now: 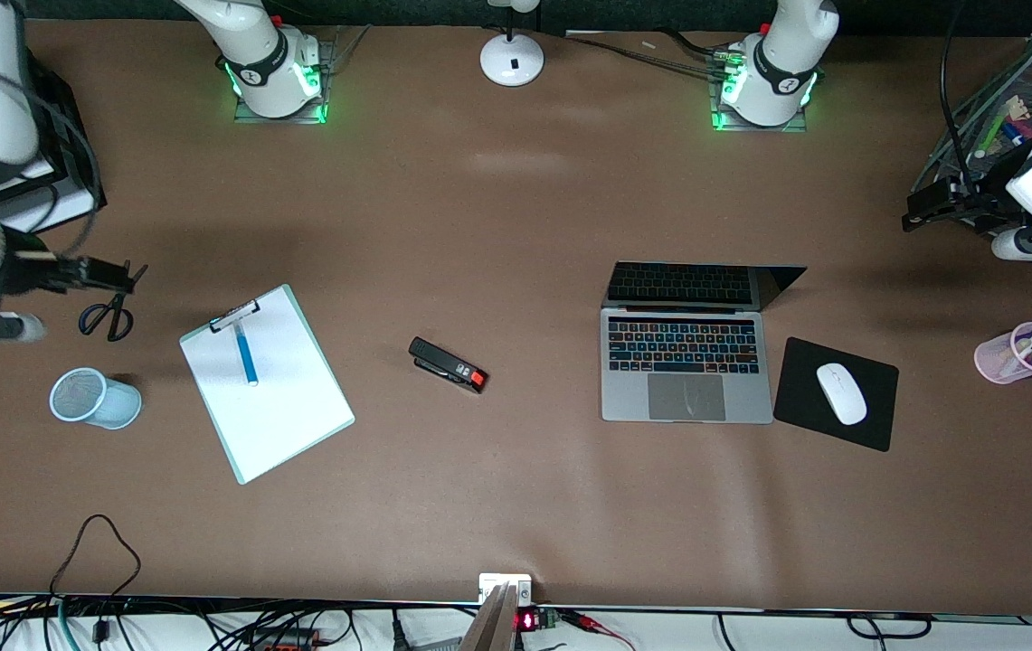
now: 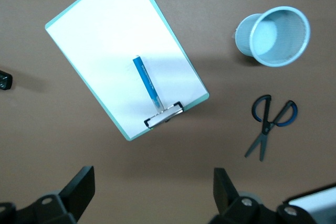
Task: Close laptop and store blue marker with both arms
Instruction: 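Reach the right gripper down to the blue marker on the clipboard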
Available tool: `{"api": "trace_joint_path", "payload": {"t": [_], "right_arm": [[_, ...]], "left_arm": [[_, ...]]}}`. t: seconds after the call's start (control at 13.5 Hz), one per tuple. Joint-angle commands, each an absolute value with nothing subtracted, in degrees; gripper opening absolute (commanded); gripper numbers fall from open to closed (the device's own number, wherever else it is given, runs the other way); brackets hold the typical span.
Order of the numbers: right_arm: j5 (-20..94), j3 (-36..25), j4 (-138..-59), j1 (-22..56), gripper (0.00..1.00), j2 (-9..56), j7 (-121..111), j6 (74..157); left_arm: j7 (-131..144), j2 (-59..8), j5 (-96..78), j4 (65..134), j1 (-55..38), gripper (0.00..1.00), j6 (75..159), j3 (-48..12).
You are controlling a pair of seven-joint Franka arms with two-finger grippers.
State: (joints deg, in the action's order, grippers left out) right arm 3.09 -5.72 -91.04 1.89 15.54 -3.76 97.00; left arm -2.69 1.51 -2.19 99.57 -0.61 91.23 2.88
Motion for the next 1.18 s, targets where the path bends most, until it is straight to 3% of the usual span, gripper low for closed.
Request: {"api": "trace_joint_path", "payload": {"t": [0.0, 0.37, 0.44, 0.59, 0.74, 0.89, 1.11], "right_arm": [[3.9, -5.4, -90.3, 1.9, 1.0, 17.0, -4.8, 99.6], [3.5, -5.3, -90.3, 3.4, 1.0, 22.3, -5.4, 103.5], [3.5, -5.3, -90.3, 3.9, 1.0, 23.5, -7.1, 104.6], [3.3, -5.3, -90.4, 4.6, 1.0, 25.3, -8.8, 106.8], [3.3, -5.3, -90.4, 5.2, 1.0, 27.4, -8.9, 109.1], [3.1, -5.3, -90.4, 6.4, 1.0, 29.5, -11.4, 111.8], [3.0, -5.3, -90.7, 7.3, 1.0, 31.8, -13.0, 114.5]], "left_arm": [[-4.1, 0.6, -3.2, 97.9, 0.0, 1.0, 90.1, 2.7], [-4.3, 0.5, -3.1, 97.9, -0.1, 1.0, 90.3, 2.7], [-4.4, -0.5, -3.0, 97.8, -0.1, 0.9, 90.5, 2.7], [-4.1, -1.6, -2.3, 95.7, -0.2, 0.52, 89.2, 2.7], [-4.1, -3.0, -2.0, 93.7, -0.3, 0.25, 87.0, 2.4], [-4.1, -3.3, -2.8, 93.3, -0.2, 0.13, 86.3, 2.3], [-4.0, -3.3, -4.1, 93.3, -0.7, 0.12, 83.4, 2.2]]}}
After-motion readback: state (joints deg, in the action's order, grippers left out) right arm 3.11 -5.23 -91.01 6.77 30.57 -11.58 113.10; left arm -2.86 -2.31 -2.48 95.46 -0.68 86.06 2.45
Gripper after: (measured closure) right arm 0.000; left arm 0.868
